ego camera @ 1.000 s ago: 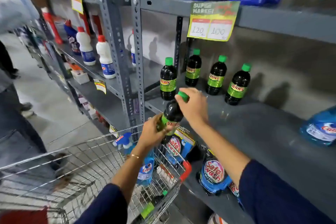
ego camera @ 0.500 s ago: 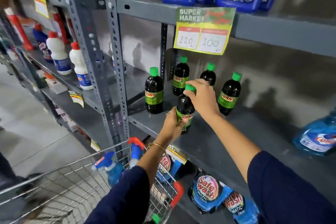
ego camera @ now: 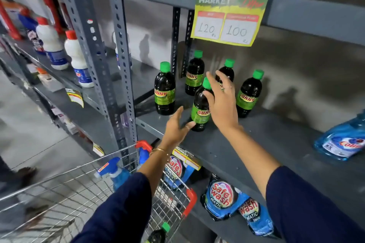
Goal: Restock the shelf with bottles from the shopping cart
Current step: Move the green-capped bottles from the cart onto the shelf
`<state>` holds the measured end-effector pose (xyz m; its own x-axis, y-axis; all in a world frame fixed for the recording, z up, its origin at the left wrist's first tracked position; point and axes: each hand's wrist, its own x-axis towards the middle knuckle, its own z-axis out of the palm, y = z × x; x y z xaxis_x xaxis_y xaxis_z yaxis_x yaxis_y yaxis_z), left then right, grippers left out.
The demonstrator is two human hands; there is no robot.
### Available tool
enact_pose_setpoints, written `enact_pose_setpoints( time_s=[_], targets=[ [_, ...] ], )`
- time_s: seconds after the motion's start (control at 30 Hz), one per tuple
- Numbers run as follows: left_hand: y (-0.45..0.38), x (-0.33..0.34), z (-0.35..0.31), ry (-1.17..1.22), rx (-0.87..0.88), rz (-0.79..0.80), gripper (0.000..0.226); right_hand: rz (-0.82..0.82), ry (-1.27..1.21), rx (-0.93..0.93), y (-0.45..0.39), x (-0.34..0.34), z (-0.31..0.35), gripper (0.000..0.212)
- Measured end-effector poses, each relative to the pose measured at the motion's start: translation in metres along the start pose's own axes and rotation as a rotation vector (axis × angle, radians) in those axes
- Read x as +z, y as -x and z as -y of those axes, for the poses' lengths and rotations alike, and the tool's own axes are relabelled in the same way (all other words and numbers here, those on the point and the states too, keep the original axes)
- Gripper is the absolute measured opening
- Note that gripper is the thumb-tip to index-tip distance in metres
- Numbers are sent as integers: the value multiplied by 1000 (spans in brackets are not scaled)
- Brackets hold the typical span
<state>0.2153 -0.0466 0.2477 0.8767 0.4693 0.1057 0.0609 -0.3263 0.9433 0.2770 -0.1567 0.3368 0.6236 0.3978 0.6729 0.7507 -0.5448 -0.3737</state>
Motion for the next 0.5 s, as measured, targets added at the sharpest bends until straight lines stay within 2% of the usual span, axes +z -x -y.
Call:
enact_pose_setpoints(
  time_s=[0.07,0.1,0.17,0.23,0.33,0.43,0.5],
  targets=[
    [19,-18,17,74,-25,-159,48,-99,82,-136,22,11,1,38],
    [31,-27,27,66,-16,-230,45,-90,92,-173,35,18,2,36],
    [57,-46,47,-58,4,-284,43,1,52,-222,61,35,9,32],
    [76,-56,66,-156,-16,-256,40,106,30,-279,85,49,15,24],
    [103,-73,109,-188,-141,-148,37,409,24,-284,119,75,34,15],
    [129,-83,157,-267,-322,-23,41,822,30,-196,149,106,47,19],
    [150,-86,187,-355,-425,82,38,988,60,-145,170,128,49,21]
  ],
)
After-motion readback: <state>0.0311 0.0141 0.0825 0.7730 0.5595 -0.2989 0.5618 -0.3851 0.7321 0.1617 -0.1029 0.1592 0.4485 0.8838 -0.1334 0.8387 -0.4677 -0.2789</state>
